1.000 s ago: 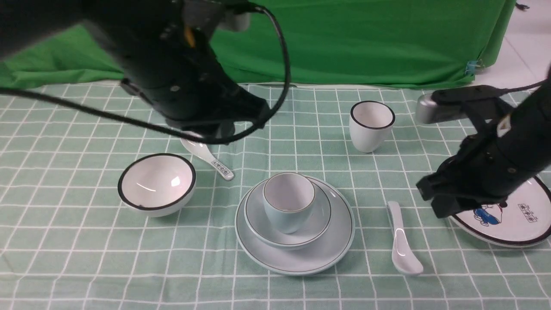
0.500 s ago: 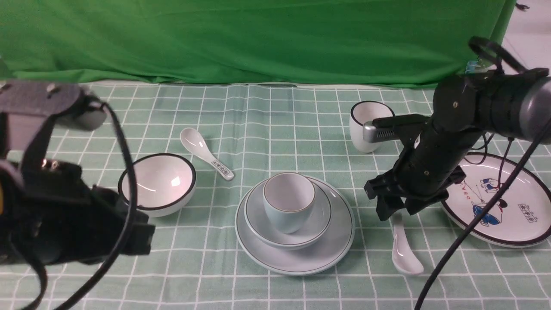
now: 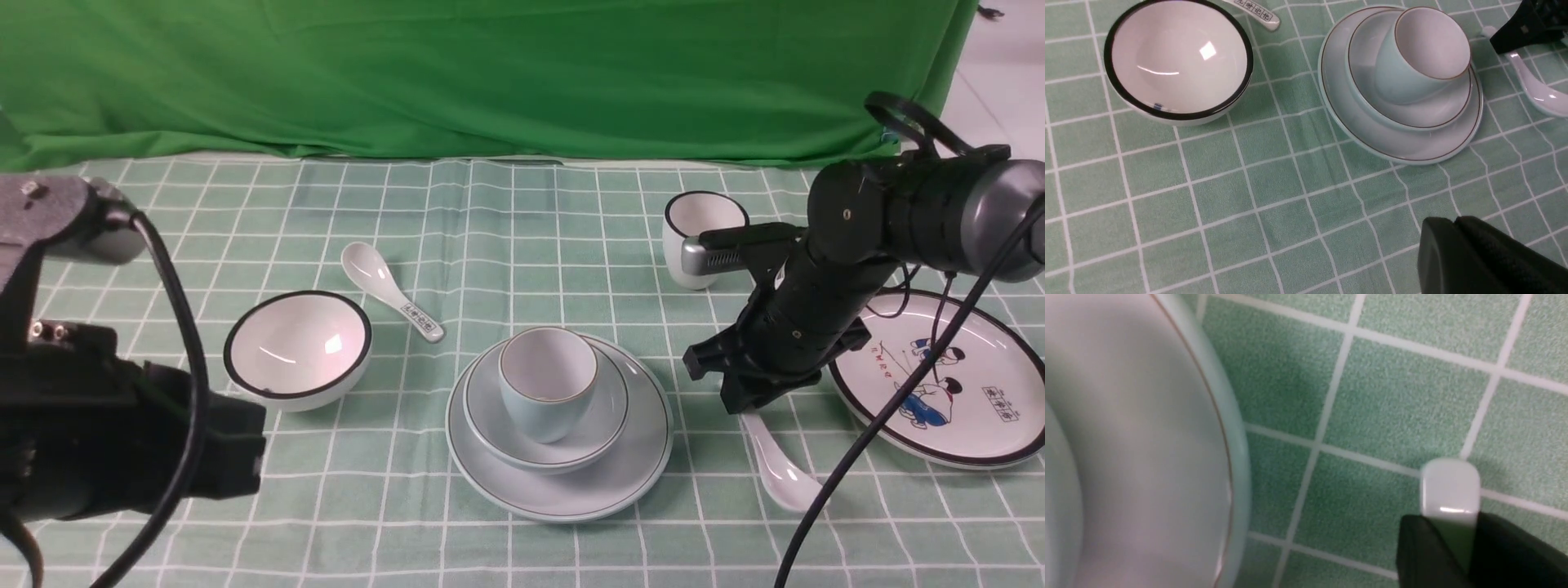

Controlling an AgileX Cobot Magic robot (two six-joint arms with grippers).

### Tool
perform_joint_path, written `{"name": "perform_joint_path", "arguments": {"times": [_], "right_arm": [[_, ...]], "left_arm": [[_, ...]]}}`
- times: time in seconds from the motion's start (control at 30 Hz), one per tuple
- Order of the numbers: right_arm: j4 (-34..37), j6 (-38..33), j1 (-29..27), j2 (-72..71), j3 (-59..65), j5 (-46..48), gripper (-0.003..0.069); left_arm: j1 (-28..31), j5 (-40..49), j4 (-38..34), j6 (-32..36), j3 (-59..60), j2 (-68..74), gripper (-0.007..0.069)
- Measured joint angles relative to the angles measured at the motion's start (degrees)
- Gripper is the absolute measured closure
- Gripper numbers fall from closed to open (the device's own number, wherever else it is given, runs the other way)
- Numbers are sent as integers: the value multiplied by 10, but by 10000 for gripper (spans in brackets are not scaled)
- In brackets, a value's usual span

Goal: Place the bowls on the plates on the blue tablecloth, put the cups on the bowls, and place the spoons in the cups.
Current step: 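Move the spoon over the cup on the plates and lower it into the cup with the right gripper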

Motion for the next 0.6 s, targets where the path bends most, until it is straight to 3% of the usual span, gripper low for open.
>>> {"name": "perform_joint_path", "arguments": {"times": [0.2, 0.4, 0.57, 0.6], "right_arm": [[5, -15, 8, -73, 0, -12, 484], [7, -24, 45, -170, 0, -84, 484], [7, -22, 115, -229, 17, -248, 484], [8, -22, 137, -237, 41, -329, 484]], "left_arm": [[0, -3, 1, 1, 0, 0, 616], [0, -5, 5, 1, 0, 0, 616], [0, -21, 9, 1, 0, 0, 616], [0, -24, 10, 1, 0, 0, 616]]}}
